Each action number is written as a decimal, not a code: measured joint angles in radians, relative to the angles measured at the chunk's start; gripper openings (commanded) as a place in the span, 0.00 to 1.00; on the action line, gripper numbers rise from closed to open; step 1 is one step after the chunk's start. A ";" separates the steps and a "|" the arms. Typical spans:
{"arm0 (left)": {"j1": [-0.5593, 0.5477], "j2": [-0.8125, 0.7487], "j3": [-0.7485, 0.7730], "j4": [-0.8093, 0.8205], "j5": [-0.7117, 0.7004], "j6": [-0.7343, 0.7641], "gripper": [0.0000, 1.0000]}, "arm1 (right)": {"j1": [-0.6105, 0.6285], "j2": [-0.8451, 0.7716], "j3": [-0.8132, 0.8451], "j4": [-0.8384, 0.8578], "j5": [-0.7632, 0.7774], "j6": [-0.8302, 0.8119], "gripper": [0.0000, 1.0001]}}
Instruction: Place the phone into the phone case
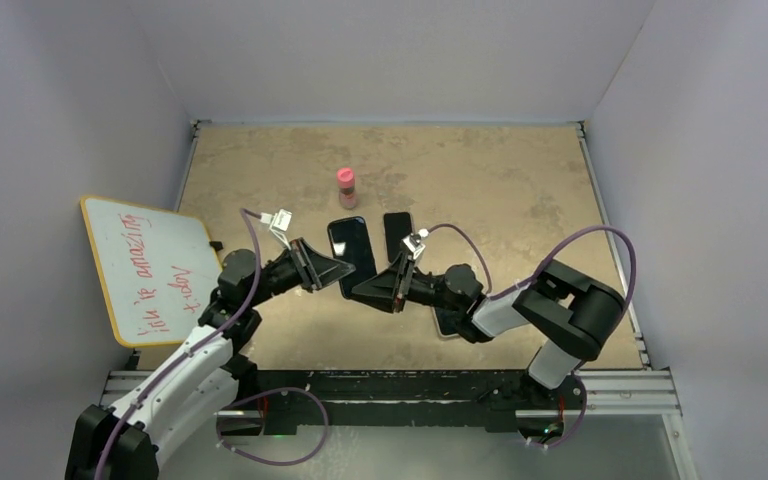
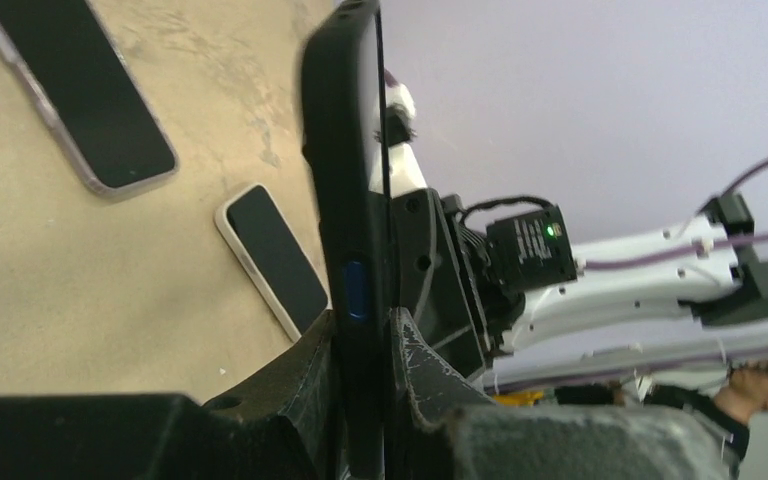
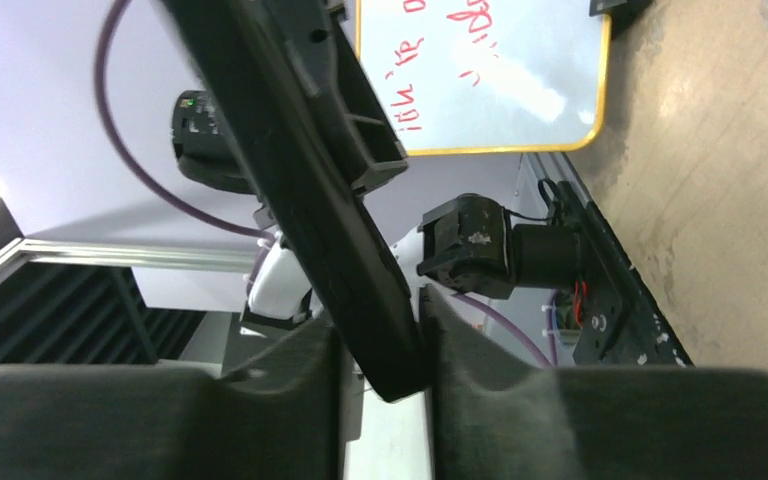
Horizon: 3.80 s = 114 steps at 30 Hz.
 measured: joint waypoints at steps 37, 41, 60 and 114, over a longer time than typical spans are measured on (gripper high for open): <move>0.000 0.115 0.102 0.020 0.414 0.034 0.31 | -0.080 -0.476 0.049 -0.546 0.044 -0.470 0.00; 0.000 0.115 0.112 -0.008 0.401 0.058 0.38 | -0.090 -0.482 0.042 -0.556 0.065 -0.443 0.00; 0.000 0.175 0.121 -0.060 0.385 0.079 0.00 | -0.145 -0.553 0.017 -0.620 0.176 -0.420 0.00; -0.004 -0.064 0.422 -0.816 -0.324 0.670 0.90 | -0.080 0.211 0.389 -0.848 -0.017 -0.564 0.47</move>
